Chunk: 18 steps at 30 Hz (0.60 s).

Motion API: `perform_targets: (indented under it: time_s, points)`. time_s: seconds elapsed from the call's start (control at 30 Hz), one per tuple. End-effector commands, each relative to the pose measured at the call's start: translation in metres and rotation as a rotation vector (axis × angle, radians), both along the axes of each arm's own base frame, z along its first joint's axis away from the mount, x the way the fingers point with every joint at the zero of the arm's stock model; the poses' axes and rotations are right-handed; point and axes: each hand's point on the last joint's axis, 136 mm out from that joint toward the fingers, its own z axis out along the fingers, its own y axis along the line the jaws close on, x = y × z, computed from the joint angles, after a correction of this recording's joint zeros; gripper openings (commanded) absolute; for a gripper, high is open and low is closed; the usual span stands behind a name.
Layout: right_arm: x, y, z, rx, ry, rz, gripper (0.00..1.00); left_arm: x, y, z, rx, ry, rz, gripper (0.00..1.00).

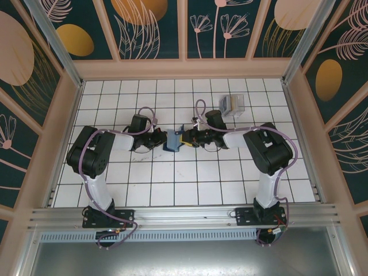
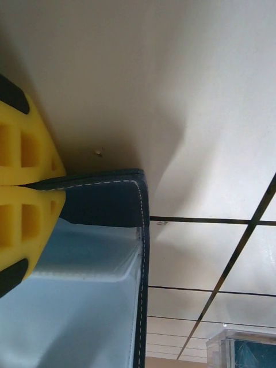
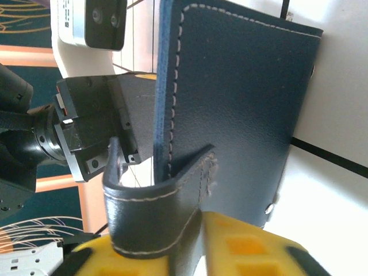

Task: Put the credit cards into the card holder
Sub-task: Flip over the card slot on the card holder.

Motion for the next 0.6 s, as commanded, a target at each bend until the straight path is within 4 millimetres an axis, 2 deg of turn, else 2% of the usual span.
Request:
perform_targets:
  time_s: [0.0,0.07,0.27,0.37,0.57]
  points:
    - [-0.001,0.004,-0.003,-0.024,-0.015,0.009,0.35,-0.005,-0.002,0.004,-0.014,0.0,-0.018,0.0]
    - [-0.001,0.003,0.001,-0.018,-0.027,0.007,0.42,-0.006,-0.002,0.009,-0.015,-0.001,-0.016,0.0]
    - [-0.002,0.005,0.012,0.011,-0.062,0.027,0.53,-0.014,0.004,0.023,-0.002,0.019,0.006,0.0]
    - [-0.005,0.017,0.018,0.01,-0.094,0.056,0.6,-0.014,0.007,0.026,0.019,0.024,0.016,0.0]
    - [-0.003,0.019,0.011,-0.001,-0.095,0.054,0.64,-0.01,0.003,0.042,-0.023,0.013,0.032,0.0]
